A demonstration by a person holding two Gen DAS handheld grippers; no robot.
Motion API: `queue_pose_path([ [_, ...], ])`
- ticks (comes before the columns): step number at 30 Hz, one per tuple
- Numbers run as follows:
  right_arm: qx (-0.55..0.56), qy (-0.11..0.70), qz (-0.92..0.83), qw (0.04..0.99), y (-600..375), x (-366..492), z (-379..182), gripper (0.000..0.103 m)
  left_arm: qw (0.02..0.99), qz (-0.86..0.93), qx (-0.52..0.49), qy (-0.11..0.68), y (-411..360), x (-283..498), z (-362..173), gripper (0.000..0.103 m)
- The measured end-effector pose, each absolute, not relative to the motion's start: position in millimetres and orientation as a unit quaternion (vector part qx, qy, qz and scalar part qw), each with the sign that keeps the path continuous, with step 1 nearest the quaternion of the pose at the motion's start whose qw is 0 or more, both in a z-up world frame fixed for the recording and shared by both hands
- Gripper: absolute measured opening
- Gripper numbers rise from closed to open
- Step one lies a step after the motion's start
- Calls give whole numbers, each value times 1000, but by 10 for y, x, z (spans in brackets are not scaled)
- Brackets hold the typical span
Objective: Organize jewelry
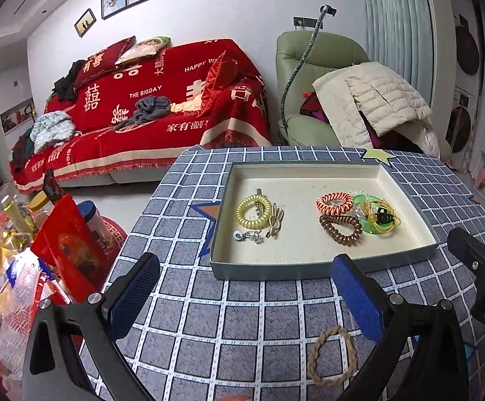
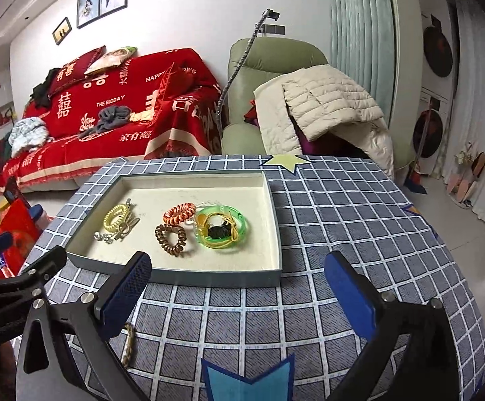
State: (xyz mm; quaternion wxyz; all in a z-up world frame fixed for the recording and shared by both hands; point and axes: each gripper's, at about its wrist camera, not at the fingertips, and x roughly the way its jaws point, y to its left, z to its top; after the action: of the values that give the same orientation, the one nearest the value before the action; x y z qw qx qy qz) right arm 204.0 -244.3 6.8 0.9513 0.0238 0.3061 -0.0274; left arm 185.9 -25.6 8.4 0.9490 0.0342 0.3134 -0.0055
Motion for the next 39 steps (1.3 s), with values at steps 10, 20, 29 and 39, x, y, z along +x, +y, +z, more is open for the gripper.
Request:
queue_pose_path([
  [10, 23, 300, -26, 953, -2453, 1972, 110, 103, 950, -9, 36, 311, -271, 1786, 92, 103],
  [20, 21, 300, -25, 954, -2435, 1972, 125, 103, 949, -5, 33, 313, -268, 1762, 107, 103],
  [29, 22, 298, -24, 954, -2420, 1966, 125, 103, 949, -4, 33, 313, -269, 1755, 104, 103],
  [39, 22, 297, -21, 954, -2395, 1966, 143, 103, 949, -4, 32, 312, -268, 1755, 104, 103],
])
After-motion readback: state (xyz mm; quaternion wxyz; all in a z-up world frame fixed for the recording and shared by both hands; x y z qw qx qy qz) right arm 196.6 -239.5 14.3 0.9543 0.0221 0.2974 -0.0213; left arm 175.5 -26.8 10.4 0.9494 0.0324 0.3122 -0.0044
